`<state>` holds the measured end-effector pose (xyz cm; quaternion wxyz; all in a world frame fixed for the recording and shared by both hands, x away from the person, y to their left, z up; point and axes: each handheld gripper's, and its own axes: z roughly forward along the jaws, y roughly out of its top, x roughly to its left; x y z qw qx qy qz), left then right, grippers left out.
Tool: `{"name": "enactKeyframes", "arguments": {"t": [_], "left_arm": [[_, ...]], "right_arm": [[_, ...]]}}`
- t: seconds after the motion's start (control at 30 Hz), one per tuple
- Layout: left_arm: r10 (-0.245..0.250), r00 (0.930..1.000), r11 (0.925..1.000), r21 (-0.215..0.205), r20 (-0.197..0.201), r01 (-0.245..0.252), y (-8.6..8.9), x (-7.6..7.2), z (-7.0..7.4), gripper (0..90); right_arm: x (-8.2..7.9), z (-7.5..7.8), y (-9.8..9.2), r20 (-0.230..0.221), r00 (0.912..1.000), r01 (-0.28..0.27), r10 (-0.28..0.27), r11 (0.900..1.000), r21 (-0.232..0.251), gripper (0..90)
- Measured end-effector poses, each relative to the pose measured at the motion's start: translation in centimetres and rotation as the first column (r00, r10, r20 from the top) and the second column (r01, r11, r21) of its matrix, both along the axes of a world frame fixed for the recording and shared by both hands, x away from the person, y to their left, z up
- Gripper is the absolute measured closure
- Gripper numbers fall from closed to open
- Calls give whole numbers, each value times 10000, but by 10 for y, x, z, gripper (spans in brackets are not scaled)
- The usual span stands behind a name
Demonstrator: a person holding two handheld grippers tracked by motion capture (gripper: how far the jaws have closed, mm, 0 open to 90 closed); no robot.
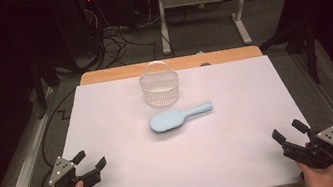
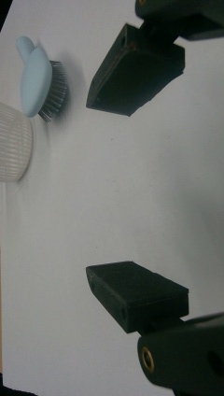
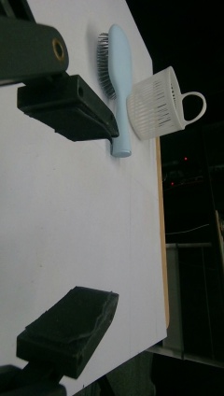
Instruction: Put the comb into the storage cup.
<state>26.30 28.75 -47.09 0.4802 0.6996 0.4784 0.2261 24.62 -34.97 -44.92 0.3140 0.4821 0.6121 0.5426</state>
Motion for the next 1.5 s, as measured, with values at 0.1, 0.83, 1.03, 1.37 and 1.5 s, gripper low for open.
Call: {"name": "enactKeyframes", "arguments": {"t": [0.1, 0.83, 1.03, 1.37, 1.5], "left_arm": [[-5, 10000, 10000, 3, -5, 5, 0, 0, 0, 186], [-95, 9999, 9999, 61, -56, 96, -3, 2, 0, 186], [-131, 9999, 9999, 79, -57, 132, -4, 2, -1, 186], [-131, 9999, 9999, 68, -26, 131, -5, 2, -1, 186], [-163, 9999, 9998, 74, -23, 163, -5, 2, -1, 186]], "right_arm": [[1, 0, 1, -26, 10000, -64, 64, 10000, -5, 185], [12, 4, 16, 156, 9976, -677, 682, 9974, -260, 189], [18, 1, 22, 27, 9955, -945, 948, 9942, -509, 195], [25, 2, 31, 30, 9929, -1189, 1193, 9913, -570, 197], [28, 1, 35, 17, 9915, -1295, 1298, 9901, -546, 203]]}}
